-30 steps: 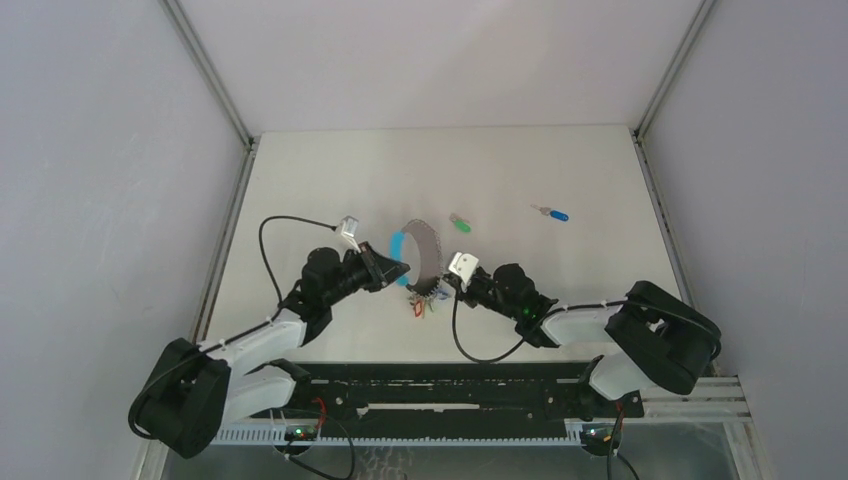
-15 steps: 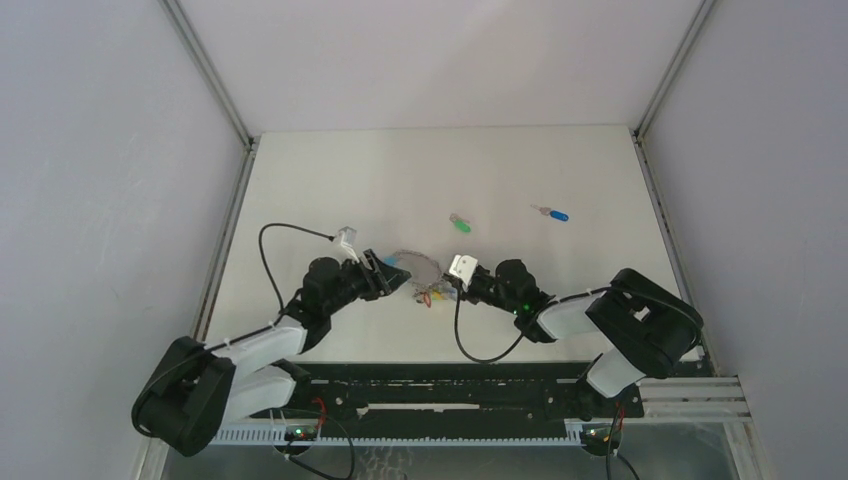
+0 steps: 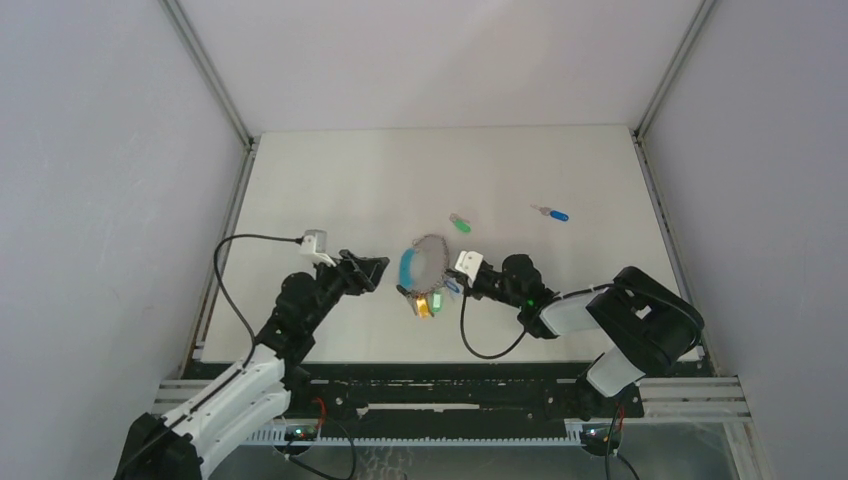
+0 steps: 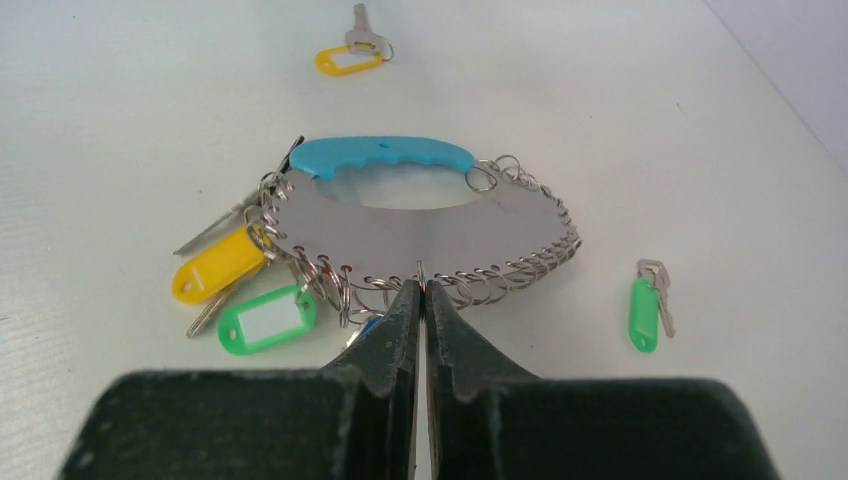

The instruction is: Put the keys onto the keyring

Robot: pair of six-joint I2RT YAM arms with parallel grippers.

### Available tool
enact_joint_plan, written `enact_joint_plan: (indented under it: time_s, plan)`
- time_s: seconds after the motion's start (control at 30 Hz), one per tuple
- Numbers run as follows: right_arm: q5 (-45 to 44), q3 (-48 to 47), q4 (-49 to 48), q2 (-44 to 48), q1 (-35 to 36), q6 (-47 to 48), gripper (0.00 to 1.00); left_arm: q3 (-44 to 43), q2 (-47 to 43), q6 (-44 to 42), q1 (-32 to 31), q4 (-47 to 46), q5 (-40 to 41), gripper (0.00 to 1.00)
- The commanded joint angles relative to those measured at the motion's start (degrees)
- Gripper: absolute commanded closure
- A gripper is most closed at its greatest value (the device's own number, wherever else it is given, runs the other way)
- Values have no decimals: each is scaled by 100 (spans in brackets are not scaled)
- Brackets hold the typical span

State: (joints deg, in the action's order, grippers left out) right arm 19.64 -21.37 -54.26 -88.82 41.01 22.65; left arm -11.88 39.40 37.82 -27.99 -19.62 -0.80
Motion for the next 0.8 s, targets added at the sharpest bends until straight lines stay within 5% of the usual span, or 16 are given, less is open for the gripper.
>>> enact_joint_plan:
  time_s: [0.0, 0.3, 0.57, 0.77]
  plan:
    - [324, -51, -340, 213, -79, 42, 100, 159, 632, -423, -14, -1106, -497, 28]
    - [631, -52, -228, 265, -163, -7, 100, -29, 3089, -1502, -23, -3926, -2001, 31]
    - [895, -78, -186, 199, -234, 24, 100, -652, 4357, -2100, -38, -4390, -3469, 33]
    - [1082, -82, -173, 221, -325, 28, 100, -919, 4693, -2480, -140, -4196, -3749, 45]
